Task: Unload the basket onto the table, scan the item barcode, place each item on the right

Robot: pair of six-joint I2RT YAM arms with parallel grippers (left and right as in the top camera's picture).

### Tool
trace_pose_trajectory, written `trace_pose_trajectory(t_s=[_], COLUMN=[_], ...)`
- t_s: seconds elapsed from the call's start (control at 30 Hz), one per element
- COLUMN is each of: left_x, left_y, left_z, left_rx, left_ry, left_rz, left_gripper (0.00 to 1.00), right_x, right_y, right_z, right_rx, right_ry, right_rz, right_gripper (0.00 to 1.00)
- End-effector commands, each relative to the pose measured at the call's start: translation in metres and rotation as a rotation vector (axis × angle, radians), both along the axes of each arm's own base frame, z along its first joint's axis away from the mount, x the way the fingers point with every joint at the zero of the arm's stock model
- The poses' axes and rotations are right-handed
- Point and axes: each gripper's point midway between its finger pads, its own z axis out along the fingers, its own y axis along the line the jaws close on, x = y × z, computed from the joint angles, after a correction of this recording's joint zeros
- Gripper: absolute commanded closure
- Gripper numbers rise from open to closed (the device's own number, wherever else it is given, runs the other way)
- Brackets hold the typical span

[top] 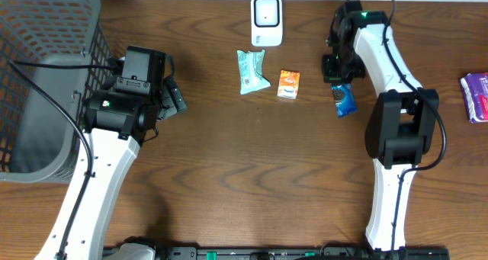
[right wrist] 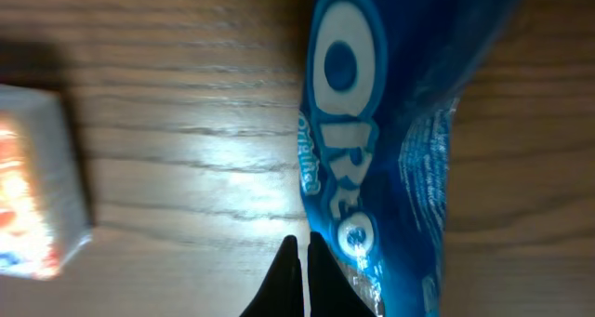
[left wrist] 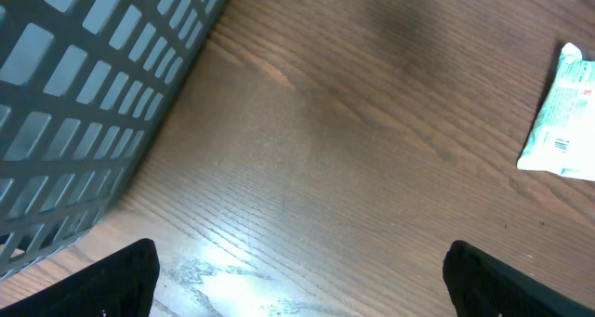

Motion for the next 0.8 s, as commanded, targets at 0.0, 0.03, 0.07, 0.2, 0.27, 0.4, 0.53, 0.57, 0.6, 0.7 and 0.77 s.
trace_pose_trajectory(t_s=[0.0,0.03,0.07,0.2,0.27,0.4,0.53,0.57,0.6,0.7,0.77], left_x=[0.0,0.0,0.0,0.0,0.0,0.0,0.0,0.0,0.0,0.0,0.0], left_y=[0.0,0.0,0.0,0.0,0.0,0.0,0.0,0.0,0.0,0.0,0.0], left_z=[0.0,0.0,0.0,0.0,0.0,0.0,0.0,0.0,0.0,0.0,0.0], left_rx=[-0.008,-0.008,-0.008,-0.008,-0.008,-0.008,-0.008,-0.008,-0.008,-0.008,-0.008], left_ry=[0.003,0.003,0.003,0.003,0.003,0.003,0.003,0.003,0.003,0.003,0.003], left_rz=[0.008,0.008,0.008,0.008,0.008,0.008,0.008,0.008,0.008,0.008,0.008], left_gripper=[0.02,0.02,0.02,0.02,0.02,0.02,0.02,0.02,0.02,0.02,0.02], right_x=[-0.007,-0.008,-0.008,-0.004,-0.002,0.008,0.016,0.016,0.015,0.01,0.008], right_y=[-0.017,-0.025,-0.032,-0.061,-0.062,-0.063,-0.063,-0.062,-0.059,-0.033,-0.024], right_z=[-0.011,-0.013,-0.014,-0.005,0.0,0.022,0.034,0.033,0.033,0.028,0.025], right_rx=[-0.073,-0.107,-0.134,-0.236,-0.237,-0.238,-0.24,-0.231,-0.216,-0.061,-0.013], right_ry=[0.016,0.017,0.015,-0.006,-0.013,-0.049,-0.082,-0.081,-0.077,-0.042,-0.029], right_rz=[-0.041,-0.065,-0.078,-0.134,-0.137,-0.141,-0.145,-0.144,-0.144,-0.089,-0.085], right_gripper=[0.99,0.99,0.99,0.98,0.96,0.85,0.81,0.81,0.81,0.91,0.99])
